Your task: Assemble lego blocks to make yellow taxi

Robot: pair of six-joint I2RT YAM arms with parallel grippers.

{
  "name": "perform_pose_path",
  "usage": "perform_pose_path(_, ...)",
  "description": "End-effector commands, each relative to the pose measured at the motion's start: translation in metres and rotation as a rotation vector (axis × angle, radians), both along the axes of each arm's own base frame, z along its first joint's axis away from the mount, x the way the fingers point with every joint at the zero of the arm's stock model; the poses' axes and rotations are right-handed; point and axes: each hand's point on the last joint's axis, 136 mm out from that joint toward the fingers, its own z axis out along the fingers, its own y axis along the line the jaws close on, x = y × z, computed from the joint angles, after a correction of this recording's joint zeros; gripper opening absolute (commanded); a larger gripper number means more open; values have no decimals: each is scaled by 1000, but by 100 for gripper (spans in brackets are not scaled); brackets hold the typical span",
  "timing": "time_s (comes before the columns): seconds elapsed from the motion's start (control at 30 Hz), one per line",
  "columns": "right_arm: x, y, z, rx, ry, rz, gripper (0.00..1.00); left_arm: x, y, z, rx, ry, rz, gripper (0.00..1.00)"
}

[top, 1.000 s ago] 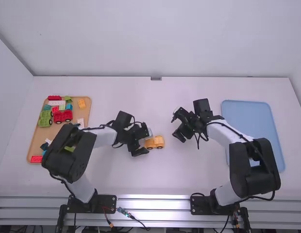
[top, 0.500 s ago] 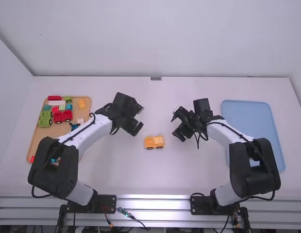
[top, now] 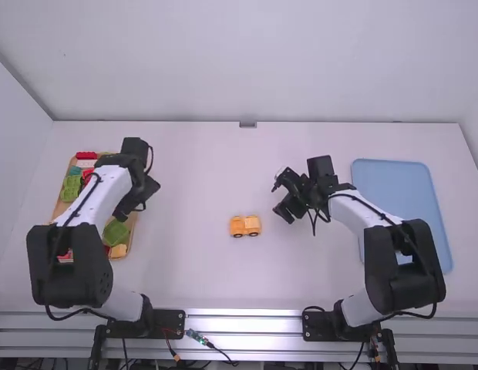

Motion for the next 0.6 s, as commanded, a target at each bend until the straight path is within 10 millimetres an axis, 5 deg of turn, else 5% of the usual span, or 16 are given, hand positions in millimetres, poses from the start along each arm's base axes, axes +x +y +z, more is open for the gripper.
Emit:
perform_pose_path(0.0, 0, 0, 1, 23, 15, -38, 99, -15, 9, -3, -77, -36, 213, 99)
perform_pose_path(0.2, 3, 1, 3, 28, 0, -38, 99, -80, 25, -15, -90, 55, 743, 99)
perform_pose_path(0.57, 6, 1, 4, 27, -14, -39, 99, -85, 24, -33, -93, 0, 701, 93)
